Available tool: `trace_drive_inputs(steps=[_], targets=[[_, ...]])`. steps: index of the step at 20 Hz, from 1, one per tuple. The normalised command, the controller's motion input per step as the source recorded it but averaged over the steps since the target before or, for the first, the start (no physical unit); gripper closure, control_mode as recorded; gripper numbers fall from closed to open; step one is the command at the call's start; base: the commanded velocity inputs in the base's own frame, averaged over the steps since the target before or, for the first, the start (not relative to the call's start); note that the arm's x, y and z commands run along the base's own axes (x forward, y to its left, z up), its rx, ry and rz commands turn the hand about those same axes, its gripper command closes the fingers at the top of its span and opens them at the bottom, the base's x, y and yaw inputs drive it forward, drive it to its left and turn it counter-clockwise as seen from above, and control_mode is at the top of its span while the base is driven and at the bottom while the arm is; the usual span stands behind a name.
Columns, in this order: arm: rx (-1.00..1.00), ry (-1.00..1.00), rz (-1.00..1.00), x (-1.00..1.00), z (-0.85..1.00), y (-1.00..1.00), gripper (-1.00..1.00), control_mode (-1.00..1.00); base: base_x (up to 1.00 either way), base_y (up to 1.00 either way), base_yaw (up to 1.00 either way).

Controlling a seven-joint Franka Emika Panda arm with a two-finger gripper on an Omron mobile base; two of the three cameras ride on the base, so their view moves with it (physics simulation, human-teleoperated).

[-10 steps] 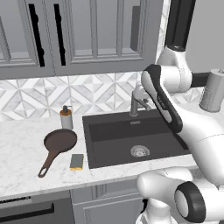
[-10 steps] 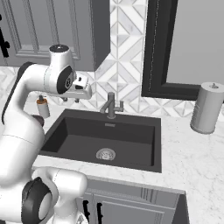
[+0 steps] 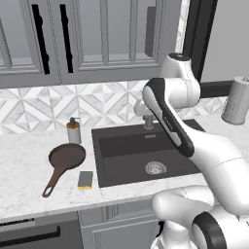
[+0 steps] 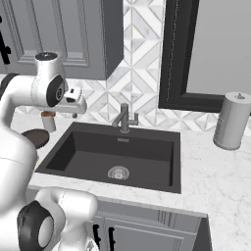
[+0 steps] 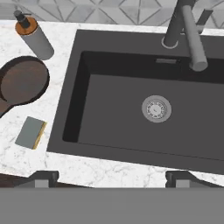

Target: Pick the pan and sponge and place them into the sink. Then turn on the water.

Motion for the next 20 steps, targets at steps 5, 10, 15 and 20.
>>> trace_drive_inputs(steps=[5,10,15,20], targets=[[0.00,0.04,-0.02,-0.42,-0.26,0.65,-1.00,-1.00,0.00,0.00,0.00],[0.00,0.03,-0.04,-0.49,-0.35,0.56,-1.00,-1.00,0.00,0.00,0.00],[-0.01,0.14,-0.05,-0.23,-0.46,0.56,-1.00,-1.00,0.00,0.00,0.00],[-0.01,0.13,-0.12,-0.01,-0.42,0.68,-1.00,-1.00,0.00,0.00,0.00]])
